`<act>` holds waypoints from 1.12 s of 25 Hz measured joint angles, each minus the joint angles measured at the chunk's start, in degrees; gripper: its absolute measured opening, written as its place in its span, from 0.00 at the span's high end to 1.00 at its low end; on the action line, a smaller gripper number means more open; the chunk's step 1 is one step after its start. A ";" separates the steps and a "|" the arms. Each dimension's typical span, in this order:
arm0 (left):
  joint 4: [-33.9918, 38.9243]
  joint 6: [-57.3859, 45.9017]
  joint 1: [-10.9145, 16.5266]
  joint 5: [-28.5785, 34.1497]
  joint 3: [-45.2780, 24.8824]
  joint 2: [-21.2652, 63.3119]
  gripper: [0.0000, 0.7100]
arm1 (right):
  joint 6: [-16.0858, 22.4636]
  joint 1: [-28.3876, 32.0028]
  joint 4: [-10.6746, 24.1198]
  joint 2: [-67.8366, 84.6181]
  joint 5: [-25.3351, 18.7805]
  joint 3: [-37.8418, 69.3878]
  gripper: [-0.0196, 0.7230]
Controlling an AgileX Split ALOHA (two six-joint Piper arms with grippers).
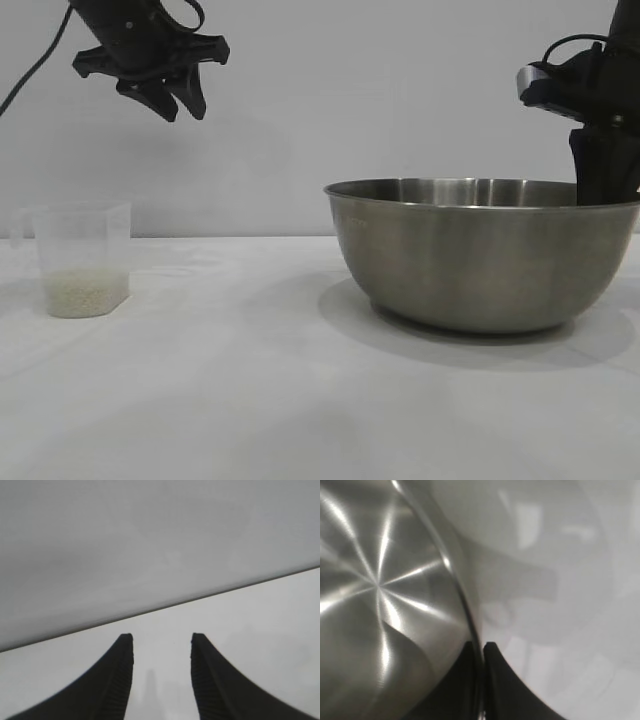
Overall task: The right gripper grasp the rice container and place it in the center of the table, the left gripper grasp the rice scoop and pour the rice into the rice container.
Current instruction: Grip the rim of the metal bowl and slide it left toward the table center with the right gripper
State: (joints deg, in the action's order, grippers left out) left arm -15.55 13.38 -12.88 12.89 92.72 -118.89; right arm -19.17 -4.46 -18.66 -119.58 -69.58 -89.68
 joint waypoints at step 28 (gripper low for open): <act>0.00 0.00 0.00 0.11 0.00 0.00 0.68 | 0.88 -10.61 -2.14 0.00 4.51 0.00 0.46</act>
State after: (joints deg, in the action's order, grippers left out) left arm -15.55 13.38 -12.88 13.00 92.72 -118.89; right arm -18.29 -15.07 -20.80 -119.58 -65.06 -89.68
